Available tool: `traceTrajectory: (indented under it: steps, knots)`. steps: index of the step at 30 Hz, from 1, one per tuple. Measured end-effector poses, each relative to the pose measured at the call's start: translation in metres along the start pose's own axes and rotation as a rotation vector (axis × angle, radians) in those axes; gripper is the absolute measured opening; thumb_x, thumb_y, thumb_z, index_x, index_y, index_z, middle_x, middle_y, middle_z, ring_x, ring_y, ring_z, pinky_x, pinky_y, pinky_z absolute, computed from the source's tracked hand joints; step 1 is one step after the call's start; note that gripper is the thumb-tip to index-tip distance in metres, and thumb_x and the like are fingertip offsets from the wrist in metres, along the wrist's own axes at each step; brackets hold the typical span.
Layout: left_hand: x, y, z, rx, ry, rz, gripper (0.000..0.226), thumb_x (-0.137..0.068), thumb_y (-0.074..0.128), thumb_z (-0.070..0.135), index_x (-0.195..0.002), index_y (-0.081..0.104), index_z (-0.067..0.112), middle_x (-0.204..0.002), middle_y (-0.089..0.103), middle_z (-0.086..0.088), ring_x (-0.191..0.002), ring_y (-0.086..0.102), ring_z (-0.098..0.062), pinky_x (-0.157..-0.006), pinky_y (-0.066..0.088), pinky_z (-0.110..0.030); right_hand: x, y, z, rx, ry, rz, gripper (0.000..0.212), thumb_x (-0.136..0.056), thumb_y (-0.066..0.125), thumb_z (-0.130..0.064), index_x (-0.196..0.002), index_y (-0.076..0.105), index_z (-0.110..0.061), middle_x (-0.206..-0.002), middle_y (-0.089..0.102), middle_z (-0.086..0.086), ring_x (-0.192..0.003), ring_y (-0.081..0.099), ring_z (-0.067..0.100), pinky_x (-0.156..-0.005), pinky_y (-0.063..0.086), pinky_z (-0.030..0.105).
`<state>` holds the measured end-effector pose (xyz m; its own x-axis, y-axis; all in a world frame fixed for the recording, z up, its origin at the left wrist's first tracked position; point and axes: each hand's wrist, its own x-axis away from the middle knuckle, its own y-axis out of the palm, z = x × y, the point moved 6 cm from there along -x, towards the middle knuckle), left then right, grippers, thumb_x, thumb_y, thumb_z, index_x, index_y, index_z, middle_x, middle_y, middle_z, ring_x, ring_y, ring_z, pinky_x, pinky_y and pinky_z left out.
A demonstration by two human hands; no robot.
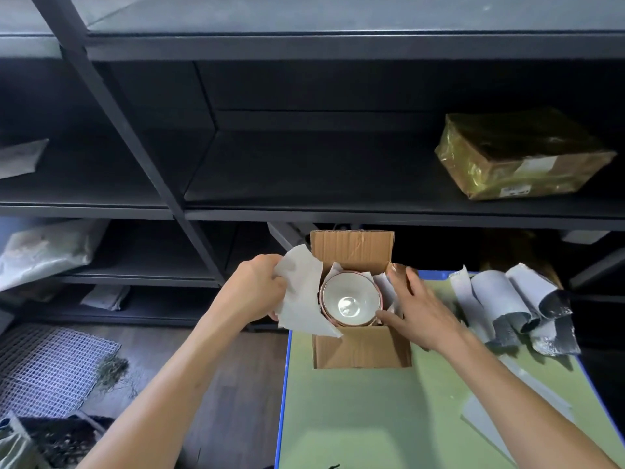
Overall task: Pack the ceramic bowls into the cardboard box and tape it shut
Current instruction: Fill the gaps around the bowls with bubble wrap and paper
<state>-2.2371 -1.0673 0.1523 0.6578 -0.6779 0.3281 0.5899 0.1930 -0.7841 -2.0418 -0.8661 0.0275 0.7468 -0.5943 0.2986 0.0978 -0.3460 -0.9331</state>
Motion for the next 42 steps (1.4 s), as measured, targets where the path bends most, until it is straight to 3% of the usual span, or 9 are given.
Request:
traceTrajectory:
  steps: [3,5,12,18,23,30,36,39,42]
  knots:
    - [0.0,0.001,0.004,-0.019,-0.009,-0.008,0.028,-0.089,0.038,0.005,-0.092,0.06,0.023,-0.077,0.067,0.003,-0.057,0.061,-0.004,-0.042,0.036,-0.016,0.003,0.011,-0.001,-0.24,0.03,-0.081,0.087,-0.095,0.047,-0.058,-0.151,-0.018,-0.045,-0.152,0.038,0.006,-0.125,0.052,0.028,-0.091,0.049,0.044]
    - [-0.001,-0.001,0.006,-0.037,-0.015,-0.012,0.028,-0.09,0.038,0.005,-0.094,0.06,0.023,-0.078,0.068,0.001,-0.058,0.061,-0.003,-0.043,0.035,-0.016,0.003,0.013,-0.002,-0.269,0.032,-0.064,0.086,-0.094,0.046,-0.057,-0.151,-0.017,-0.047,-0.131,0.055,0.011,-0.107,0.059,0.031,-0.084,0.052,0.046]
    - [0.002,-0.014,0.006,-0.031,-0.06,-0.024,0.032,-0.089,0.036,0.004,-0.096,0.061,0.021,-0.076,0.071,-0.002,-0.05,0.068,-0.007,-0.052,0.044,-0.022,0.003,-0.015,-0.016,0.125,-0.034,0.192,0.07,-0.097,0.042,-0.057,-0.156,0.019,-0.027,-0.147,0.035,0.013,-0.127,0.038,0.034,-0.103,0.036,0.04]
    - [0.003,-0.014,0.009,0.008,-0.081,-0.039,0.034,-0.088,0.033,0.002,-0.097,0.061,0.019,-0.079,0.074,-0.006,-0.053,0.071,-0.013,-0.063,0.055,-0.03,0.007,-0.017,-0.068,-0.054,-0.305,0.184,0.05,-0.099,0.05,-0.04,-0.146,0.044,-0.024,-0.15,0.041,-0.001,-0.134,0.037,0.024,-0.116,0.024,0.037]
    - [-0.003,-0.006,0.028,-0.016,-0.067,-0.055,0.03,-0.089,0.037,0.002,-0.098,0.061,0.017,-0.082,0.074,-0.006,-0.057,0.072,-0.015,-0.069,0.059,-0.031,0.019,-0.016,-0.094,-0.385,-0.335,0.065,0.041,-0.1,0.046,-0.032,-0.141,0.047,-0.029,-0.132,0.053,-0.007,-0.12,0.049,0.016,-0.098,0.042,0.036]
    - [-0.037,0.003,0.036,-0.137,-0.089,-0.056,0.034,-0.082,0.045,-0.003,-0.107,0.063,0.01,-0.075,0.075,-0.007,-0.064,0.075,-0.021,-0.077,0.063,-0.04,0.022,0.006,-0.103,-0.566,-0.319,-0.12,0.055,-0.09,0.037,-0.073,-0.137,0.047,-0.046,-0.116,0.064,-0.017,-0.103,0.058,0.004,-0.094,0.05,0.037]
    - [-0.053,0.018,0.05,-0.28,-0.069,-0.131,0.03,-0.078,0.048,-0.003,-0.105,0.057,0.008,-0.076,0.075,-0.009,-0.073,0.076,-0.023,-0.081,0.062,-0.042,0.023,0.006,-0.113,-0.441,-0.357,-0.072,0.02,-0.105,0.036,-0.032,-0.104,0.053,-0.021,-0.074,0.047,-0.012,-0.079,0.048,0.018,-0.072,0.043,0.036]
    - [-0.058,0.024,0.057,-0.356,-0.045,-0.156,0.033,-0.075,0.05,-0.004,-0.105,0.061,0.006,-0.077,0.076,-0.01,-0.076,0.075,-0.023,-0.081,0.061,-0.041,0.018,0.012,-0.115,-0.395,-0.371,-0.019,0.03,-0.103,0.032,-0.019,-0.123,0.054,-0.018,-0.071,0.038,-0.01,-0.08,0.04,0.018,-0.072,0.045,0.042]
    - [-0.061,0.028,0.058,-0.397,-0.035,-0.189,0.04,-0.075,0.049,-0.005,-0.111,0.066,0.004,-0.078,0.077,-0.011,-0.08,0.076,-0.022,-0.083,0.061,-0.04,0.013,0.017,-0.115,-0.346,-0.384,0.012,0.03,-0.096,0.034,-0.008,-0.115,0.056,-0.014,-0.069,0.036,-0.01,-0.082,0.036,0.019,-0.071,0.046,0.045]
